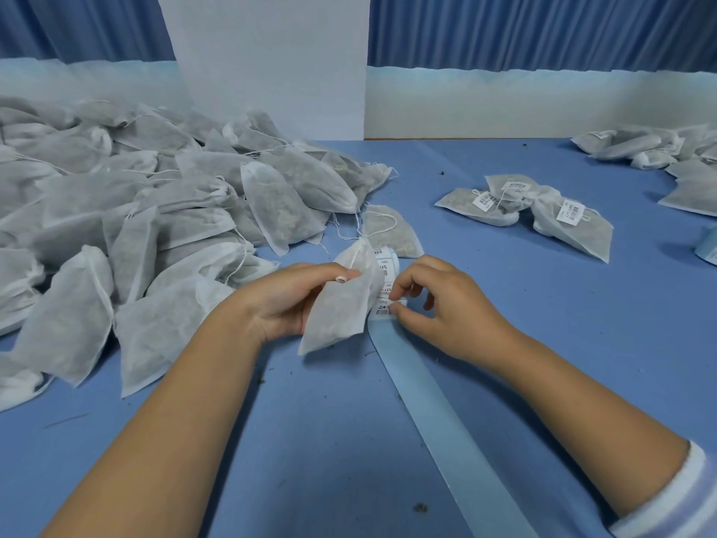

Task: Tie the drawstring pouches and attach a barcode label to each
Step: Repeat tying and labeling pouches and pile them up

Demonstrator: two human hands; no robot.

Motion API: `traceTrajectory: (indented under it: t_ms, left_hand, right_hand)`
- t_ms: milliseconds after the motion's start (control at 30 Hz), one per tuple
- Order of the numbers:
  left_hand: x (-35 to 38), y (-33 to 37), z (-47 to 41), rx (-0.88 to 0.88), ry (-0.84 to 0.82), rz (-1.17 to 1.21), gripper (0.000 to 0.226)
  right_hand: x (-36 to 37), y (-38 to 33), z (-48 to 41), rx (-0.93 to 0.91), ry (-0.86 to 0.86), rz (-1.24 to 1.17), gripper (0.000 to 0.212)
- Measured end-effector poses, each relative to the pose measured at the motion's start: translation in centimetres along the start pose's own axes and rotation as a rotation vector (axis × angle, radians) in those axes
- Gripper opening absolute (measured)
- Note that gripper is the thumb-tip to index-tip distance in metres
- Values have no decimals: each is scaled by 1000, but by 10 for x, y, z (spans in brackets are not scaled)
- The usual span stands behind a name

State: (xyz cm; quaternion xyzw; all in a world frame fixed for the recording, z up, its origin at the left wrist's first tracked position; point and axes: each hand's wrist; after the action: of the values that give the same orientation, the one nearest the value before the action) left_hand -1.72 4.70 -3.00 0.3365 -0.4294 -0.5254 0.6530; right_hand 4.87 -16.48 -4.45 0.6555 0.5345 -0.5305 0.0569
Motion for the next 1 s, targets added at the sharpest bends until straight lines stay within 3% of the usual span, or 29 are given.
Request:
traceTrajectory:
  t_ms: [367, 533, 667, 867, 1000]
  left_hand:
    - [-2, 1, 0, 16, 114, -80, 22]
    - [-7, 0, -1, 4, 170, -117, 7]
    - [-4, 0, 0, 40, 158, -262, 8]
    - [7, 7, 12, 240, 105, -575, 14]
    - [18, 3, 13, 243, 19, -636, 33]
  right_hand:
    - [-3, -4, 2, -35, 12, -67, 12]
    - [-6, -9, 2, -9, 175, -266, 9]
    - [-6, -7, -1, 121, 313, -381, 21]
    - [-5, -12, -1, 221, 232, -611, 38]
    - [-4, -15, -2, 262, 212, -686, 50]
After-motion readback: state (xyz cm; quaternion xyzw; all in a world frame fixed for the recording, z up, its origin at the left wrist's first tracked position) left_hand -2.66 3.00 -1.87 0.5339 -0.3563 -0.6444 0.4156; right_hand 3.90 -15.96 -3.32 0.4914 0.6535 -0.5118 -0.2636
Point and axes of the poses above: each hand's wrist, its own z-axis away from the middle knuckle, its own x-axis out of the palm, y = z × x, and after that the axes turned 5 degrees about y, right-handed
